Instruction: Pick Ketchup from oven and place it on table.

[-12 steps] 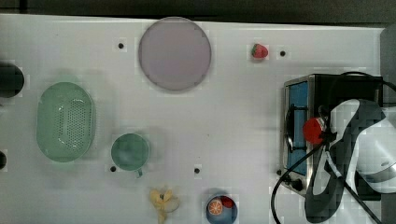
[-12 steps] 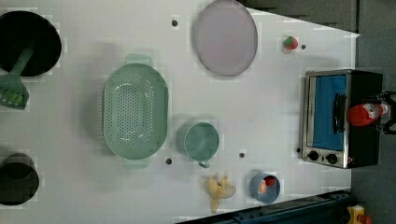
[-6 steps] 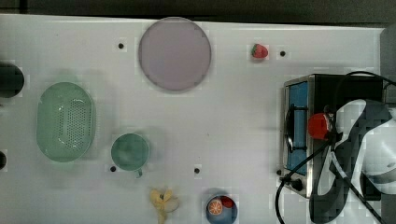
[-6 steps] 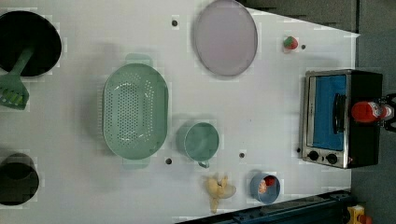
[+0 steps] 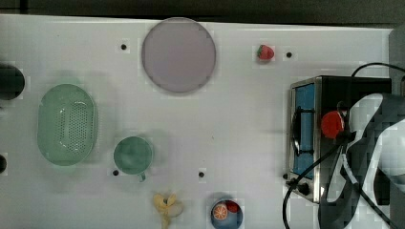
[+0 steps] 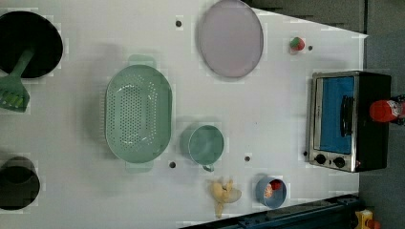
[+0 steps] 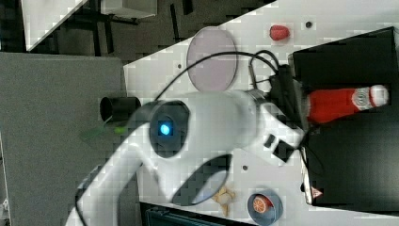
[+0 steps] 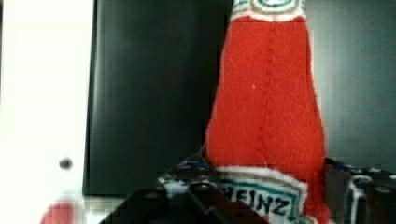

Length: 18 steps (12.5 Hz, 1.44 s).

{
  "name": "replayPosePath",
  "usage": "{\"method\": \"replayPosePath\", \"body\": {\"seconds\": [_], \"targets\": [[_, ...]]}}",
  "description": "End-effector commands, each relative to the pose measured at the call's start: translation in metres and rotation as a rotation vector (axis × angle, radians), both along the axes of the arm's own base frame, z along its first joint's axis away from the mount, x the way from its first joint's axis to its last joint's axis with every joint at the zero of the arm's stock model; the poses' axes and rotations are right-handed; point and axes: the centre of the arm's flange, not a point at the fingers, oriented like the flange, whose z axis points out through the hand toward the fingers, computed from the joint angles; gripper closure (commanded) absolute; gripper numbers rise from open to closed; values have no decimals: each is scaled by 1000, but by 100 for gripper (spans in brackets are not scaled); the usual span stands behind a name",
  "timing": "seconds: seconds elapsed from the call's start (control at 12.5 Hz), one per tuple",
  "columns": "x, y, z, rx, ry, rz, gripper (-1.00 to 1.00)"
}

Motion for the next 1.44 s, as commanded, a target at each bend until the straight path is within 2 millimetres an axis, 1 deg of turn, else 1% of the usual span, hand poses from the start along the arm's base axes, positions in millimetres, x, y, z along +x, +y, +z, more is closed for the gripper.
{"method": "replayPosePath", "body": {"seconds": [0.08, 0.24, 0.4, 0.56, 0.72, 0.8, 0.96, 1.12, 1.2, 1.28, 1.44], "targets": [[35, 73, 114, -24, -76, 207, -27], [42, 126, 145, 27, -59, 303, -27], [48, 182, 161, 74, -47, 403, -27], [55, 236, 165, 104, -33, 501, -27], [62, 283, 159, 92, -4, 594, -27], [65, 304, 152, 70, 27, 642, -27], [64, 341, 128, 35, 100, 726, -27], [57, 365, 94, 45, 168, 773, -27], [53, 371, 76, 54, 189, 780, -27], [50, 373, 55, 56, 195, 772, -27], [41, 372, 8, 46, 176, 728, -27]]}}
